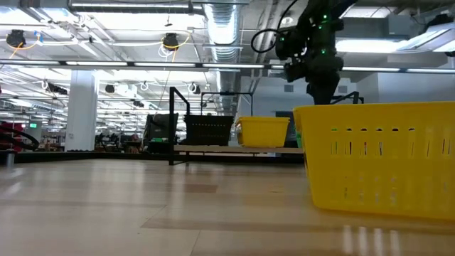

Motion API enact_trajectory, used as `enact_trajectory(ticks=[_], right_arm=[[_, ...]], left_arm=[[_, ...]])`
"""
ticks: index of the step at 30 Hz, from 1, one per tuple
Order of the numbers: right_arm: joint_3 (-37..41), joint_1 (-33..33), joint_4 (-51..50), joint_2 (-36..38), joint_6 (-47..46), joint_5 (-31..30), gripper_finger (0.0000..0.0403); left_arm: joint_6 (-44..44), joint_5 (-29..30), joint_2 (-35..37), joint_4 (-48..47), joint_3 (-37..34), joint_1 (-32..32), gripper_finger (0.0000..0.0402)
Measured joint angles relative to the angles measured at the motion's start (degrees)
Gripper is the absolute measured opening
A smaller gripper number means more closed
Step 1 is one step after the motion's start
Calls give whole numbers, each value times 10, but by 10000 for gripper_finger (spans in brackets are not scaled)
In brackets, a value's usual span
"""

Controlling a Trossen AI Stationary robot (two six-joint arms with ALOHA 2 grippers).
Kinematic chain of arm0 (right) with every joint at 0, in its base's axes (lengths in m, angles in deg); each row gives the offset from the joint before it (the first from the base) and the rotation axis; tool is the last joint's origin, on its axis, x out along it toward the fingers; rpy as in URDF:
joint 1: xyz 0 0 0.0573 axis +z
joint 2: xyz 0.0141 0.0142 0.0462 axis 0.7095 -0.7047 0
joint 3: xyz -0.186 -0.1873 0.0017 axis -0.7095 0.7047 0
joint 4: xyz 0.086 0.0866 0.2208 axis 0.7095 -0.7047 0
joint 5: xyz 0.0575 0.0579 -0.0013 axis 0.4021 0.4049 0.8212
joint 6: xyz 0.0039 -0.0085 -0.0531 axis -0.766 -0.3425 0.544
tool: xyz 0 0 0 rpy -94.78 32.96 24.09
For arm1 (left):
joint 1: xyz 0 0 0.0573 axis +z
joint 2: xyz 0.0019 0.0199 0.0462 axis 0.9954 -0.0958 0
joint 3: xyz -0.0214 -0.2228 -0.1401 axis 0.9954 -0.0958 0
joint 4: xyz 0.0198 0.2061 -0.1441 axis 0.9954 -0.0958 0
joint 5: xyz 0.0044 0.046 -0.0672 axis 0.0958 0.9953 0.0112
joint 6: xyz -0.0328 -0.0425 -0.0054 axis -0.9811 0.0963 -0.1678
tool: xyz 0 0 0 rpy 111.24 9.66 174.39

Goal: Stack baskets on shelf by color
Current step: Adjust the stacked bins on the shelf

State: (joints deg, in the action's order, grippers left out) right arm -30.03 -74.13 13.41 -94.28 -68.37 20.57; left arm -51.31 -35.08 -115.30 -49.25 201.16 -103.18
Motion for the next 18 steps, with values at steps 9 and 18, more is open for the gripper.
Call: enact_trajectory(ticks=[9,18], right_arm=[[0,-23,29,-4,10,-1,200],[49,-23,57,-4,10,0,204]], left_arm=[[-4,0,0,0,0,0,146],[-9,-2,0,0,0,0,146]])
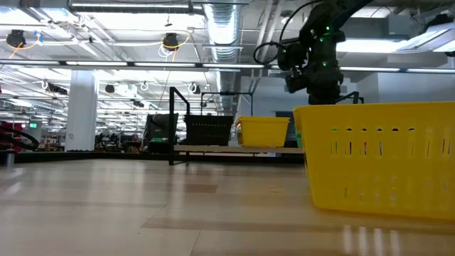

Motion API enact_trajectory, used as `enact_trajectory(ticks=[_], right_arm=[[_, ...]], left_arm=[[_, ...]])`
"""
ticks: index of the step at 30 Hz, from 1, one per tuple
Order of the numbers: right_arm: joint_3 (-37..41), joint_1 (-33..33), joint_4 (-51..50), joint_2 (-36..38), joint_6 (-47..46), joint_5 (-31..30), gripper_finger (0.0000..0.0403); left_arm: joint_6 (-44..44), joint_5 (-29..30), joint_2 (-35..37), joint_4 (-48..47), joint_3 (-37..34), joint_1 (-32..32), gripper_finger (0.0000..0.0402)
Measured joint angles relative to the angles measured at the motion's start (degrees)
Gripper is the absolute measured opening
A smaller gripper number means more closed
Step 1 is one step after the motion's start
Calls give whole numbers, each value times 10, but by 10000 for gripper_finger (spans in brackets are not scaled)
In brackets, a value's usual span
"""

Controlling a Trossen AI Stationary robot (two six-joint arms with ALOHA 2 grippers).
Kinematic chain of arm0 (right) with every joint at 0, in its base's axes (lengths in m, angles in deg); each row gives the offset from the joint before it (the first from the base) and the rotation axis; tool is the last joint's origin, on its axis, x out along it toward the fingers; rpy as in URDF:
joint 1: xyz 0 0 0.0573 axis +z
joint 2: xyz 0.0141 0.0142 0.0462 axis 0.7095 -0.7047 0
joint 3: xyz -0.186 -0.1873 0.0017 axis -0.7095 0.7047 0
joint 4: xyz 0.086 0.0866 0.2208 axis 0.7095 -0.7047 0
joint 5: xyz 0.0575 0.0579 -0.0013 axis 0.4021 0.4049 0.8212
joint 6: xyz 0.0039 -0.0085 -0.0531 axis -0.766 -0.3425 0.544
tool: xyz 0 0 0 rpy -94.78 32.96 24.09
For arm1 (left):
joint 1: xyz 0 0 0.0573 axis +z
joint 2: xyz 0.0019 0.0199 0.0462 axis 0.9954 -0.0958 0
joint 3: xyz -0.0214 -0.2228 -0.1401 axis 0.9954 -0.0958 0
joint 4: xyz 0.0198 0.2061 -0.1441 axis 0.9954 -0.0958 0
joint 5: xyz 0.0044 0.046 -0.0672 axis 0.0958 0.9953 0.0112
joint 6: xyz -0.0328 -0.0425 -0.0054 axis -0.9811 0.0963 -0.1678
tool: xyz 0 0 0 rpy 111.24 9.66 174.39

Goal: Stack baskets on shelf by color
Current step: Adjust the stacked bins on the shelf

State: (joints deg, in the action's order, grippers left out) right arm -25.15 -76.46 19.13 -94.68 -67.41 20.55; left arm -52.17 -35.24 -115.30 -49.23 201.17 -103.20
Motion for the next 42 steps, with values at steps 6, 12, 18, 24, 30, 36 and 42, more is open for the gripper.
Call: enact_trajectory(ticks=[6,12,18,24,30,36,42], right_arm=[[29,0,20,0,-4,0,197],[31,0,23,0,-4,0,157],[31,1,25,0,-4,0,49],[30,2,29,1,-4,-2,23],[30,20,34,1,29,-16,10],[30,50,35,1,76,-18,8],[31,55,35,0,105,-17,8]], left_arm=[[0,0,0,0,0,0,146],[0,1,0,0,0,0,146],[-4,1,0,0,0,0,146],[-4,1,0,0,0,0,146],[-6,-3,0,0,0,0,146],[-6,-3,0,0,0,0,146],[-6,-3,0,0,0,0,146]])
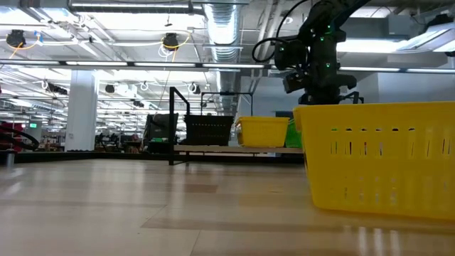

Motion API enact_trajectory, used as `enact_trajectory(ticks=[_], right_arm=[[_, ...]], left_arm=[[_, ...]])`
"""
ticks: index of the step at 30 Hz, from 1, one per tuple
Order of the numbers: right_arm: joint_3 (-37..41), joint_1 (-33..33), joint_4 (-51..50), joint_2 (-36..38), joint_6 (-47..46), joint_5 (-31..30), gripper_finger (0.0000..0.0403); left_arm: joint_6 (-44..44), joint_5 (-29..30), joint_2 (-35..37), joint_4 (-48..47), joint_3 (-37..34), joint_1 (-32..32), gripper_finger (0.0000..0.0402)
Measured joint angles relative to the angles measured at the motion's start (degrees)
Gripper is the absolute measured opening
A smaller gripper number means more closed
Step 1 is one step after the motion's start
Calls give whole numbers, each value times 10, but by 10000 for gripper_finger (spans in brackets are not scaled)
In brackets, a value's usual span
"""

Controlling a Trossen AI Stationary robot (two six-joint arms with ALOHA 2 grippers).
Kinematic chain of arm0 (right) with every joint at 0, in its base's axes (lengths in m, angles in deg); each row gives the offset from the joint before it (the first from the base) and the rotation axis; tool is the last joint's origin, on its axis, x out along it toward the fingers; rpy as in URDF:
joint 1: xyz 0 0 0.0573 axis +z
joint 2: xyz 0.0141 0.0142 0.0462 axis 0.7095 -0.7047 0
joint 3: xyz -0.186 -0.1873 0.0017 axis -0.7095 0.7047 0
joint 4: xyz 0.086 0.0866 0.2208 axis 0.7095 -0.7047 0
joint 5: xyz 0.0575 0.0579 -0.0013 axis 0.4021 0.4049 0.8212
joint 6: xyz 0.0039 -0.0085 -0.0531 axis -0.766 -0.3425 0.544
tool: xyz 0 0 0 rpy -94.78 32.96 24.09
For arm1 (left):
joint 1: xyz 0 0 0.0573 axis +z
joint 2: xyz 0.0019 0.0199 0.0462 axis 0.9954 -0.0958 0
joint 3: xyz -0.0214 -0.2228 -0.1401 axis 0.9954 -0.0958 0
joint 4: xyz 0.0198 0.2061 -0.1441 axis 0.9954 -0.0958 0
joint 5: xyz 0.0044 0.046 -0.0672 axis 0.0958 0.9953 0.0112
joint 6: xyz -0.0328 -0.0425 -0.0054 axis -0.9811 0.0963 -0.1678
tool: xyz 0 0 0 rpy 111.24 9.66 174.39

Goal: Stack baskets on shelf by color
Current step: Adjust the stacked bins on the shelf

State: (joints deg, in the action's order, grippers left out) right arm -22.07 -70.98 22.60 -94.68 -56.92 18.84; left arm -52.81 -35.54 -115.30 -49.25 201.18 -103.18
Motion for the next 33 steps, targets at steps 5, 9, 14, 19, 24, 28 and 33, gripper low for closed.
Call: enact_trajectory(ticks=[5,9,14,19,24,28,33], right_arm=[[0,-10,0,0,19,2,8],[0,-13,-1,0,29,3,8],[0,-14,0,0,31,3,10],[0,-14,10,0,30,2,61],[0,-14,29,0,30,-14,114],[0,-13,30,0,30,-30,145],[-8,-11,15,21,21,-31,162]], left_arm=[[-2,0,0,0,0,0,146],[-4,0,0,0,0,0,146],[-4,0,0,0,0,0,146],[-4,0,0,0,0,0,146],[-9,0,0,0,0,0,146],[-11,0,0,0,0,0,146],[-11,0,0,0,0,0,146]])
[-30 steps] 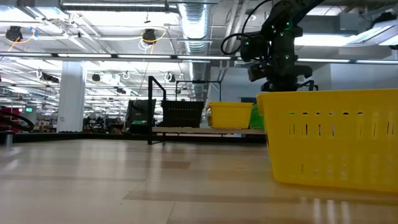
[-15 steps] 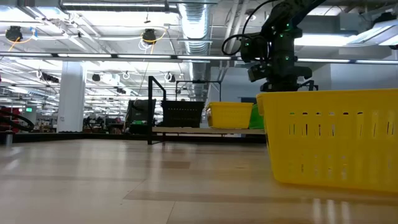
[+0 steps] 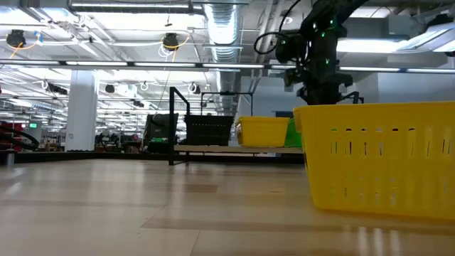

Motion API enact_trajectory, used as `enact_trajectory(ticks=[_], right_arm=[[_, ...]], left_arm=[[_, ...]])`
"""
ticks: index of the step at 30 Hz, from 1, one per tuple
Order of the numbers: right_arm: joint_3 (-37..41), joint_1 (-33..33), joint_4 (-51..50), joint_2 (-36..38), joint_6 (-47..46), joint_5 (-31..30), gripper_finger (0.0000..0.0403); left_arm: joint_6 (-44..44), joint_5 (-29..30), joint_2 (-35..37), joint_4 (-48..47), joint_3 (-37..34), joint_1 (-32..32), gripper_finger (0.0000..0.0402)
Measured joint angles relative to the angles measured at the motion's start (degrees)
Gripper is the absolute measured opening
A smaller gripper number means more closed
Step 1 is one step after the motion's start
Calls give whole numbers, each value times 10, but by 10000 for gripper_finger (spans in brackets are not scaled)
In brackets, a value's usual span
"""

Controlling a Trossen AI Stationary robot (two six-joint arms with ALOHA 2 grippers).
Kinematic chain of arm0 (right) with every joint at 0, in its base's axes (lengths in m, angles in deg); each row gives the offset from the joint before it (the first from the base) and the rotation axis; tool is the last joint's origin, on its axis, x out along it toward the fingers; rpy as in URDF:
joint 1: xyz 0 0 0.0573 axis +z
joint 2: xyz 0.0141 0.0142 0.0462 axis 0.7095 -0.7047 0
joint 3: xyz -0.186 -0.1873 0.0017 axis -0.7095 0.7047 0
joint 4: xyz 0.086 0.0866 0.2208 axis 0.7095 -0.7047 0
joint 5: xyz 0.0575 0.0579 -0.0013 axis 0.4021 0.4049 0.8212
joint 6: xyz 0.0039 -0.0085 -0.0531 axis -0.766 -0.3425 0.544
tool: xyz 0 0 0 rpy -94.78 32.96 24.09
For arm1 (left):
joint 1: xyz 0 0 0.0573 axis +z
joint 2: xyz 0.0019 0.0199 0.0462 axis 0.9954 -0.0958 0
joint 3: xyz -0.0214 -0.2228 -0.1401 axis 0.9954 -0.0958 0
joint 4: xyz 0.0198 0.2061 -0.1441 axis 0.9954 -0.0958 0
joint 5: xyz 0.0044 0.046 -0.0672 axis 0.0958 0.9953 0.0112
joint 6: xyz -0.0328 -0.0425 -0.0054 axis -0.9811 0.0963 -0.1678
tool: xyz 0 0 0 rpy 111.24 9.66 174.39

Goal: Stack baskets on shelf by color
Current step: Adjust the stacked bins on the shelf, then stack the yellow bin on top of the yellow bin on the shelf

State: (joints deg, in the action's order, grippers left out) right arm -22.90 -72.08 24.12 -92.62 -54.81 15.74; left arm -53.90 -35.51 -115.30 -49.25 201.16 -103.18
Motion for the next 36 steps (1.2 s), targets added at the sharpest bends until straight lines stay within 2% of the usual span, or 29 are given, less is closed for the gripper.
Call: enact_trajectory(ticks=[5,11,16,19,22,25,27,29,31,33,36], right_arm=[[-44,16,-45,37,-26,-1,161],[-121,53,-90,91,-106,-1,160],[-179,88,-92,149,-182,-1,161],[-208,106,-90,181,-222,-1,158],[-226,117,-90,212,-249,-1,156],[-235,121,-90,240,-268,-1,155],[-238,121,-88,255,-280,-1,156],[-238,121,-89,268,-288,-1,157],[-239,121,-90,278,-298,-1,157],[-239,122,-91,284,-305,1,155],[-239,127,-94,291,-313,2,153]], left_arm=[[-14,14,0,0,0,0,146],[-52,24,-4,0,-18,6,146],[7,24,-4,52,-102,20,146],[58,9,-4,142,-173,34,146],[146,-58,-4,298,-260,49,146],[232,-173,-5,485,-342,69,146],[260,-250,-12,580,-384,86,146],[264,-288,-20,610,-412,101,145],[258,-297,-40,623,-419,115,140],[249,-304,-65,599,-421,125,132],[260,-350,-121,610,-402,130,115]])
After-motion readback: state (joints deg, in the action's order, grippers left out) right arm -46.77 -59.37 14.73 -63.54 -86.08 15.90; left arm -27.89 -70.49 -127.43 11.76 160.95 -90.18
